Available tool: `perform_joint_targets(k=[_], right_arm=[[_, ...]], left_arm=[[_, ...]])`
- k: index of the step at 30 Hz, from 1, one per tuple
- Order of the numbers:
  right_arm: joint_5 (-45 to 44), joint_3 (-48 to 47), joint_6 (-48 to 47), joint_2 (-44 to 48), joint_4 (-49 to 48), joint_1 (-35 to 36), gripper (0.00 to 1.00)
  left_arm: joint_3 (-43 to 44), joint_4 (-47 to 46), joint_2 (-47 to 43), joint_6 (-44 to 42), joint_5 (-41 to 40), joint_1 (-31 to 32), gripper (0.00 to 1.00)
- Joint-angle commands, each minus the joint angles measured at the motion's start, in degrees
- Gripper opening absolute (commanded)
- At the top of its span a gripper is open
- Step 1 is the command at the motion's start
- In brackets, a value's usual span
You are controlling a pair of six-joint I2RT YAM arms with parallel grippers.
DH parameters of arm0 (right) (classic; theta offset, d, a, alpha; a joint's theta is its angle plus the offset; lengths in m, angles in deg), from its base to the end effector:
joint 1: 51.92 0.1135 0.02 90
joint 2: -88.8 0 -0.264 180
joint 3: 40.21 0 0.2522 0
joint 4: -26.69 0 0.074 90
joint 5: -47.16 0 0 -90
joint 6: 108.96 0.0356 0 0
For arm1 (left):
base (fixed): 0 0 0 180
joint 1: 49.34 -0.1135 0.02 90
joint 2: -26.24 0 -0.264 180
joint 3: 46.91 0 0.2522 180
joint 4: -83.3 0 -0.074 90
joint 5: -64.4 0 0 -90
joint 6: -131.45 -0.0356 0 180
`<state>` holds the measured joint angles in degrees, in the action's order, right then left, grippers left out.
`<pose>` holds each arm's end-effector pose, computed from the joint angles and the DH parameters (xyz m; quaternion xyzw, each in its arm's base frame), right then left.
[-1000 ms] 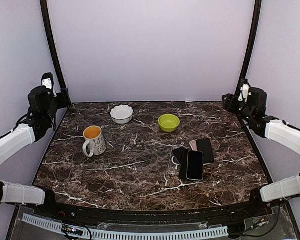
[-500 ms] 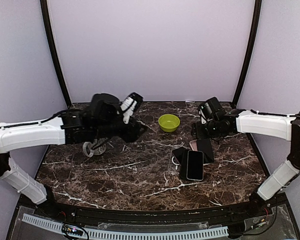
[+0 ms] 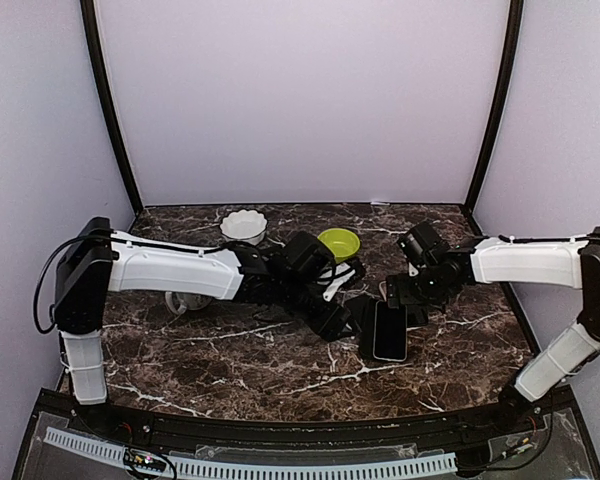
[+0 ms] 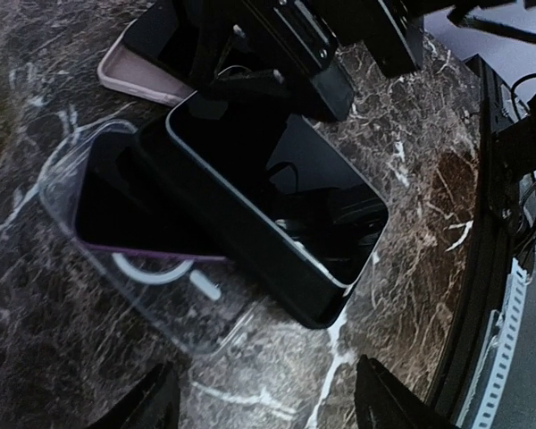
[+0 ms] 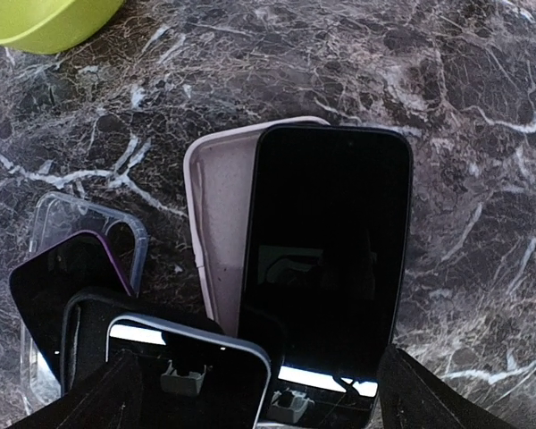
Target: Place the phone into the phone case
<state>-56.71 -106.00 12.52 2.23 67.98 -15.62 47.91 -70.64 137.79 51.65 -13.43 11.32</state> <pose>0.2395 0.1653 0.1916 -0.0114 0.9637 0.0363 0.2642 0.2082 -0.3858 0.2125 0.4268 0.8062 -0.3100 0.2681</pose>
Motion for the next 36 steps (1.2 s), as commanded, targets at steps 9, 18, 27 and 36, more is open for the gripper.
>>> perform_joint_targets(k=[9, 18, 27, 36], right_arm=[[-9.42, 4.91, 6.90, 6.87, 0.24, 2.29, 0.92], [-11.62, 7.56, 6.92, 8.70, 0.10, 2.62, 0.92], [-13.14, 9.54, 8.01, 14.26, 0.52, 3.53, 0.91], [-16.81, 8.91, 8.68, 14.80, 3.04, 5.65, 0.90]], left_arm=[[17.80, 9.82, 13.61, 5.49, 2.97, 2.41, 0.55], [19.98, 12.16, 17.47, 5.27, 1.56, 2.71, 0.31], [21.28, 13.28, 19.04, 5.75, 1.03, 2.71, 0.31], [24.95, 15.63, 22.80, 5.52, 0.57, 2.50, 0.31]])
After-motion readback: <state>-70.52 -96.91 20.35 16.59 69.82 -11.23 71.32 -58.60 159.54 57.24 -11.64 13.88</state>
